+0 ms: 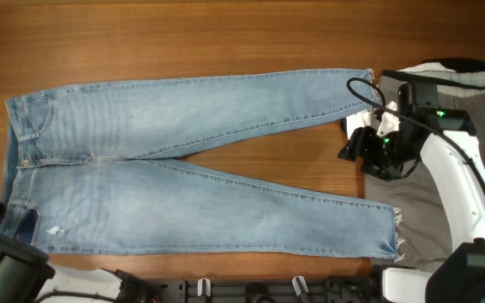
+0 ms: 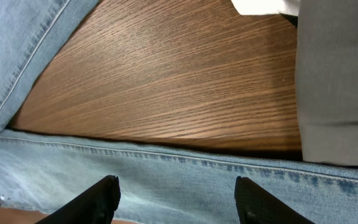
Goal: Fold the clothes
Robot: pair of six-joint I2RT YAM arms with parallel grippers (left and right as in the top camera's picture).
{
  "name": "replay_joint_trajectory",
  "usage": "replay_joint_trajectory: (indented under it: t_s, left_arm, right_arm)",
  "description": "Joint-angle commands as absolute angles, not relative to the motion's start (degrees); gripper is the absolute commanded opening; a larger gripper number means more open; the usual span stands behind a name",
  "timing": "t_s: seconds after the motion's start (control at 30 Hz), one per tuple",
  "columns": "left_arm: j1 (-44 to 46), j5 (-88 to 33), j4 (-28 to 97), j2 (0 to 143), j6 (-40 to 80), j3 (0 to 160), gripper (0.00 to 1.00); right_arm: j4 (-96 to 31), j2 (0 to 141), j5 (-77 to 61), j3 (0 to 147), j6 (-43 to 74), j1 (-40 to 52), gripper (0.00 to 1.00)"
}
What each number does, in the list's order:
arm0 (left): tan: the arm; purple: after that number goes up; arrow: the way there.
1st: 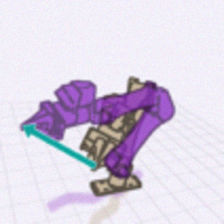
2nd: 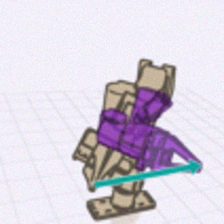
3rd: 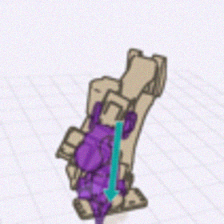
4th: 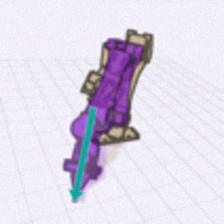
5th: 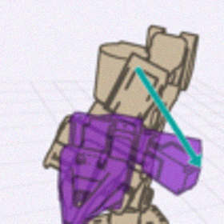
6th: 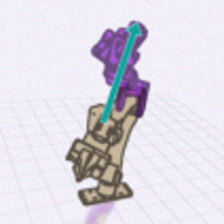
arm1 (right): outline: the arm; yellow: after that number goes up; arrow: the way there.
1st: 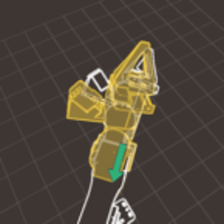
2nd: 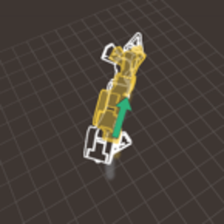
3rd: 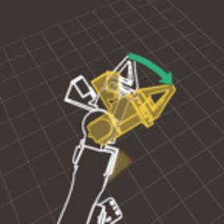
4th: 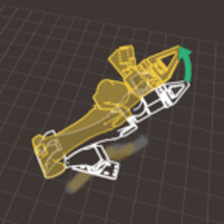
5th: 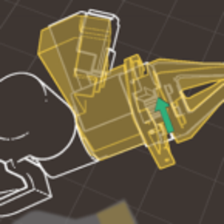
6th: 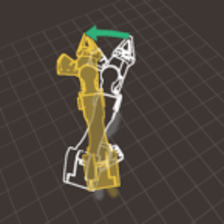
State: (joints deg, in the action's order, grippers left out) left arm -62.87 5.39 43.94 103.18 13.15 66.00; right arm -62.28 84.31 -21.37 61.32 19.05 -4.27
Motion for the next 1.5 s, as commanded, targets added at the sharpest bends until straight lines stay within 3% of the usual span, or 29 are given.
replay_joint_trajectory:
  t_s: [0.0,0.17,0.23,0.33,0.4,0.53,0.63,0.7,0.83,0.87,0.93,1.1,1.17,1.2,1.27,1.4,1.47]
  left_arm:
    - [-64.95,7.55,43.16,106.34,12.8,64.86,0.56]
    - [-65.69,7.55,40.36,108.03,12.8,64.86,0.53]
    - [-65.69,6.9,39.57,109.01,12.82,64.86,0.46]
    - [-65.69,6.92,39.46,110.52,12.82,64.86,0.22]
    - [-65.69,6.92,39.38,110.59,12.84,64.88,0.04]
    - [-65.69,6.61,39.64,110.59,14.44,64.88,0.04]
    - [-65.69,6.15,39.66,110.59,14.59,64.88,0.04]
    - [-65.69,5.39,39.59,110.59,14.61,64.88,0.04]
    - [-65.69,5.41,39.66,110.59,14.59,64.88,0.04]
    - [-65.69,5.41,39.66,110.59,14.59,64.88,0.04]
    - [-65.69,5.41,39.81,110.59,14.59,64.88,0.04]
    - [-65.69,5.39,39.86,110.59,14.61,64.88,0.04]
    - [-65.69,5.39,39.86,110.59,14.61,64.88,0.04]
    - [-65.69,5.39,39.86,110.59,14.61,64.88,0.04]
    - [-65.69,5.39,39.86,110.59,14.61,64.88,0.04]
    - [-65.69,4.62,39.81,110.59,14.57,64.88,0.04]
    - [-65.69,3.55,39.99,110.56,14.55,65.23,0.04]
  right_arm:
    - [-62.39,84.64,-20.58,61.04,19.75,-3.99,0.64]
    - [-62.33,84.64,-20.56,61.04,19.75,-3.99,0.64]
    - [-62.35,84.64,-20.36,61.04,19.81,-3.99,0.64]
    - [-62.63,84.64,-17.91,61.04,22.2,-3.99,0.64]
    - [-62.83,84.64,-15.97,61.04,25.91,-3.99,0.75]
    - [-63.75,84.64,-8.34,60.27,32.25,-4.62,0.83]
    - [-65.56,84.64,-7.4,55.83,31.46,-6.24,0.75]
    - [-65.65,84.64,-7.88,52.34,31.53,-6.39,0.63]
    - [-65.36,84.64,-10.61,45.25,32.01,-6.39,0.54]
    - [-65.43,84.64,-10.74,44.23,32.4,-6.39,0.55]
    - [-66.3,84.64,-10.52,43.55,35.31,-6.39,0.71]
    - [-68.27,84.64,-10.28,40.99,40.91,-6.35,0.71]
    - [-68.45,84.64,-10.33,39.83,41.89,-6.33,0.61]
    - [-67.92,84.64,-10.33,38.79,42.7,-6.35,0.5]
    - [-64.51,84.64,-11.38,35.77,44.31,-6.33,0.42]
    - [-61.93,84.55,-13.39,34.04,41.28,-6.35,0.07]
    - [-63.72,83.83,-13.63,36.62,40.25,-6.35,0.04]
